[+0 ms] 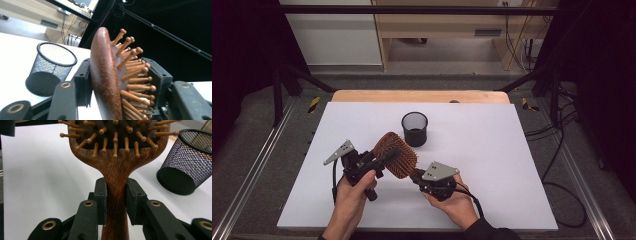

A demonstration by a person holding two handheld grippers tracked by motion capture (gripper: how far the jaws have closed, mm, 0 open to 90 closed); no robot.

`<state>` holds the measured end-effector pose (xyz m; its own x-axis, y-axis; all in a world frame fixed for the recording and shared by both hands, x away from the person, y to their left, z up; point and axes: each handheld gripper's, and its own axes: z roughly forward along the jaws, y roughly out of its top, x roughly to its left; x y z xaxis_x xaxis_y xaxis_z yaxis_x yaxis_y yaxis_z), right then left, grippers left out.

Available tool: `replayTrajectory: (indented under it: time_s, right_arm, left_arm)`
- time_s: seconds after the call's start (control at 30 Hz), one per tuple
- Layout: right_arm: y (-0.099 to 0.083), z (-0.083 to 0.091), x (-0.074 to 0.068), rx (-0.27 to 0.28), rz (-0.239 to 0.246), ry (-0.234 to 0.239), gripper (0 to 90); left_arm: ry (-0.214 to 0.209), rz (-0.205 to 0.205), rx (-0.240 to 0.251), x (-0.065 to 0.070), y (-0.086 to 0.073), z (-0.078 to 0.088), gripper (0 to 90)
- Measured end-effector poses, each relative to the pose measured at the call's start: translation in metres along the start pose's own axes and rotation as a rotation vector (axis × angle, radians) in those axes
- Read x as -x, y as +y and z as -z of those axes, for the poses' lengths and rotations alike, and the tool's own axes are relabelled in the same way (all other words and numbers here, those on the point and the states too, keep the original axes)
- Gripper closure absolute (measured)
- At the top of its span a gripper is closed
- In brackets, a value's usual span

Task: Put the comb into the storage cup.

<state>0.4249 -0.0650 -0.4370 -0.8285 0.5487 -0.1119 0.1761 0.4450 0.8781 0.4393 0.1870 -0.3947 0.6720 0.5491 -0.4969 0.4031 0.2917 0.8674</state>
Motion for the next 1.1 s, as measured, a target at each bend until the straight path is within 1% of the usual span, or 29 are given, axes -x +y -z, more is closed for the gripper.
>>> replayTrajectory:
  time_s: [0.1,0.3,0.53,0.57,0.6,0.63,0.7,0.87,0.9,1.0,1.03,1.1]
  right_arm:
    - [0.0,0.0,-0.001,0.0,-0.001,-0.001,73.1]
    - [0.002,-0.001,-0.003,0.009,-0.004,0.008,73.0]
    - [-0.001,-0.008,-0.003,0.007,-0.038,0.038,71.9]
    - [-0.001,-0.008,-0.002,0.016,-0.049,0.042,68.6]
    - [-0.001,-0.007,-0.001,0.026,-0.065,0.042,60.9]
    - [-0.001,-0.006,0.001,0.031,-0.084,0.04,55.0]
    - [-0.002,-0.003,0.006,0.042,-0.117,0.037,47.7]
    - [-0.004,0.006,0.021,0.063,-0.175,-0.017,31.0]
    - [-0.006,0.007,0.025,0.063,-0.195,-0.024,26.4]
    - [-0.01,0.008,0.033,0.047,-0.24,-0.05,19.9]
    - [-0.012,0.008,0.035,0.048,-0.245,-0.054,17.6]
    - [-0.016,0.009,0.039,0.062,-0.233,-0.063,14.7]
  left_arm:
    - [0.007,-0.001,0.002,0.002,0.0,0.001,49.5]
    - [0.002,0.039,0.025,-0.001,0.0,0.004,50.6]
    - [0.01,0.082,0.03,-0.008,-0.003,0.006,51.3]
    - [0.016,0.082,0.034,-0.008,-0.002,0.006,51.2]
    - [0.022,0.08,0.038,-0.009,-0.002,0.007,51.2]
    - [0.023,0.076,0.041,-0.01,-0.001,0.008,51.2]
    - [0.026,0.088,0.058,-0.013,0.001,0.01,51.2]
    - [0.06,0.089,0.081,-0.02,0.004,0.017,51.2]
    - [0.06,0.09,0.085,-0.021,0.004,0.018,51.2]
    - [0.072,0.099,0.104,-0.024,0.007,0.022,51.2]
    - [0.076,0.1,0.11,-0.026,0.008,0.024,51.2]
    - [0.081,0.11,0.125,-0.028,0.01,0.027,51.2]
